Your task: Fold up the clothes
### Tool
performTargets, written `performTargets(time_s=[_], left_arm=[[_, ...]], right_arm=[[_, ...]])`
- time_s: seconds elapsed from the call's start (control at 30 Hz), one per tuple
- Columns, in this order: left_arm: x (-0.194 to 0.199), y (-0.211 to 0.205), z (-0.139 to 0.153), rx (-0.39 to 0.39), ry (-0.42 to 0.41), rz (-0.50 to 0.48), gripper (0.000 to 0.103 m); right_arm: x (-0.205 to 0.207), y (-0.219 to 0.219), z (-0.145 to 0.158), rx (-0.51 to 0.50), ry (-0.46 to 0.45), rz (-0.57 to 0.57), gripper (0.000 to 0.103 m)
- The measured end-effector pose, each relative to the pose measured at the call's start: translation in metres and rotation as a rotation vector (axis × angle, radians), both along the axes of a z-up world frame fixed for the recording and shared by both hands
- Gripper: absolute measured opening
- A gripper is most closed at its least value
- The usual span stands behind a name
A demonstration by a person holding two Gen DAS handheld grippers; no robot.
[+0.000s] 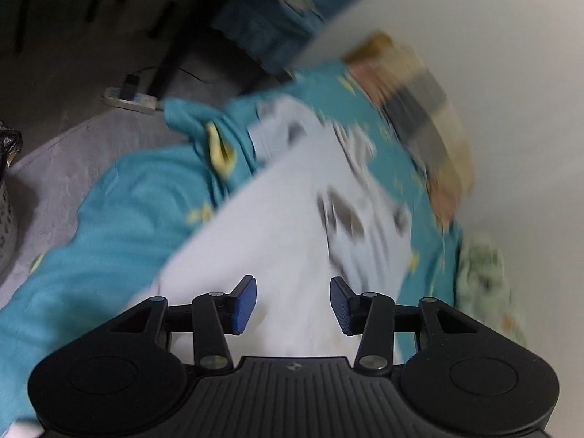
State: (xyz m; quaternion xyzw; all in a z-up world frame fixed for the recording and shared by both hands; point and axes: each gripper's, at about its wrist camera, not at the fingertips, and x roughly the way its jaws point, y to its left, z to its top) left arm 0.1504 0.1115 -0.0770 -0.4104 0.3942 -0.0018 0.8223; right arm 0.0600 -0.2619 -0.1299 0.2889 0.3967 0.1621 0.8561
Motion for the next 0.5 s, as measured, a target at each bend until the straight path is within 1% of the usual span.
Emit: performTargets(time_s=[0.07, 0.1, 0.13, 0.17, 0.27, 0.33, 0.43, 0.5], left_arm=[[0.027, 0.014, -0.008, -0.037, -0.022, 0.053, 0.041], [0.04, 0.019, -0.014, -0.049, -0.032, 0.075, 0.041], [0.053, 0.024, -0.019, -0.062, -0.043, 0.096, 0.037], [0.065, 0.029, -0.024, -0.074, -0.053, 0.118, 0.028], [0.098, 0.039, -0.044, -0.086, -0.052, 0.155, 0.026], [0.115, 0.043, -0.064, -0.108, -0.041, 0.169, 0.023], [0.13, 0.046, -0.09, -0.193, -0.016, 0.176, 0.023], [0.137, 0.048, -0.102, -0.236, -0.011, 0.177, 0.025]], right_arm=[[0.001, 0.003, 0.0, 0.009, -0.002, -0.002, 0.075], [0.001, 0.004, 0.0, 0.009, -0.005, -0.002, 0.075], [0.002, 0.006, 0.0, 0.009, -0.009, -0.003, 0.075], [0.003, 0.007, -0.001, 0.014, -0.009, -0.003, 0.075], [0.007, 0.011, -0.004, 0.028, -0.009, 0.001, 0.075], [0.011, 0.013, -0.007, 0.026, -0.009, 0.005, 0.075], [0.018, 0.016, -0.011, 0.033, 0.002, 0.006, 0.075], [0.023, 0.018, -0.015, 0.042, 0.015, 0.005, 0.075]])
